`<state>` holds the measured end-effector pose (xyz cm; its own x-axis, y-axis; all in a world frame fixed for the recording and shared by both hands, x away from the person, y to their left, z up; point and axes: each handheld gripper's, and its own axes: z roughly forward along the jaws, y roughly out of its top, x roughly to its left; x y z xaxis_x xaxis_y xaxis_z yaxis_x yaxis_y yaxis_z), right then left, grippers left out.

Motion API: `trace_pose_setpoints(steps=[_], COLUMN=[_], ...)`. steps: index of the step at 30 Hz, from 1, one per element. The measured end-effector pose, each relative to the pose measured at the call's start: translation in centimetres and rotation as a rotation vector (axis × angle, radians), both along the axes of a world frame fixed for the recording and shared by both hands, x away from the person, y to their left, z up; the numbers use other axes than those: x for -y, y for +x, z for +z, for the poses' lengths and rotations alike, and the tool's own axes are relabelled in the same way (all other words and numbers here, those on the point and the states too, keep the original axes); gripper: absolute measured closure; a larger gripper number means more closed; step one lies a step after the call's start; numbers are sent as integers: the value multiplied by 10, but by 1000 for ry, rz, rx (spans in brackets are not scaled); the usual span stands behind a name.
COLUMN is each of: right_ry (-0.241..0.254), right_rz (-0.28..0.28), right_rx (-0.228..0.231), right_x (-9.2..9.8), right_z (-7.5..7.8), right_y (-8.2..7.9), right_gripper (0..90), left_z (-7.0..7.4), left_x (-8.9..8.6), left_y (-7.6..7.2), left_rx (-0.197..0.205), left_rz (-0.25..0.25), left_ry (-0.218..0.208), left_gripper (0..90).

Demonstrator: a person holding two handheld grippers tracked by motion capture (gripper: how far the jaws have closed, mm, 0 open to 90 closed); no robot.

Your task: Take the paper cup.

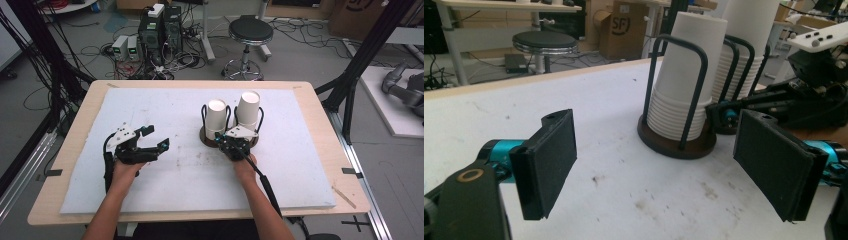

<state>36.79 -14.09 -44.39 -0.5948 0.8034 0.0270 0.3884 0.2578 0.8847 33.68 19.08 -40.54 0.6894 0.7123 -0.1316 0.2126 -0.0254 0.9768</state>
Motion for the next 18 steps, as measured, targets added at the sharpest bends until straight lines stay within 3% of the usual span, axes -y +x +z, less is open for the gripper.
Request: trace_pose_setpoints(steps=[9, 13, 18], right_ry=[4, 5, 5], right_rz=[-2, 1, 2], right_rx=[-2, -1, -1], right_x=[0, 0, 1], right_z=[0, 0, 0], right_y=[0, 1, 1], right_gripper=[900, 900, 900], left_z=[36, 42, 45], left_x=[27, 43, 60], left_y=[29, 42, 59], left_rx=[16, 13, -21], left_rz=[-92, -121, -146], left_ry=[-4, 9, 23], left_gripper=[198, 183, 179])
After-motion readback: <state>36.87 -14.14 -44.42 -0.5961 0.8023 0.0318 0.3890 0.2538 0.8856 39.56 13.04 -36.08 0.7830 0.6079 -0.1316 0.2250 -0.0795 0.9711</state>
